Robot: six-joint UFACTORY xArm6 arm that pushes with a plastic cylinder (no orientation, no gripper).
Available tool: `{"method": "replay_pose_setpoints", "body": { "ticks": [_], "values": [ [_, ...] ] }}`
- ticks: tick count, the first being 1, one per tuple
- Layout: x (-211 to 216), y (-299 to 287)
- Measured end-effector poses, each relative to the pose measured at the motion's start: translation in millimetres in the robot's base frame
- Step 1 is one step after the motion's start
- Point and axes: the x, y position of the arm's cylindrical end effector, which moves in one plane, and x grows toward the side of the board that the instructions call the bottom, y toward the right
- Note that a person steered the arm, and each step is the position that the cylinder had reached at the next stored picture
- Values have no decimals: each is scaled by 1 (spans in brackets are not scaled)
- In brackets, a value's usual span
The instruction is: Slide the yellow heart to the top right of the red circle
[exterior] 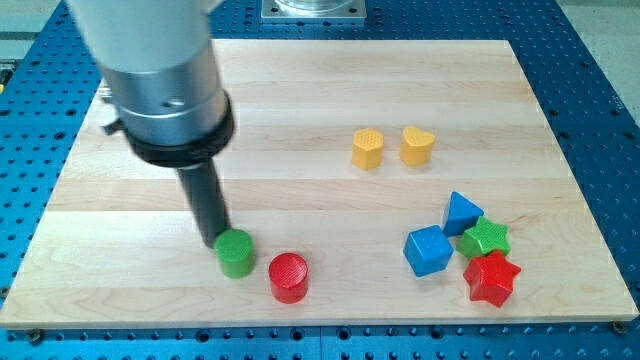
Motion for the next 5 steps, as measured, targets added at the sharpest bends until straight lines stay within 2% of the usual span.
{"method": "replay_pose_setpoints", "body": {
  "ticks": [2, 4, 5],
  "values": [
    [-2, 80],
    [-52, 121],
    [-64, 165]
  ]
}}
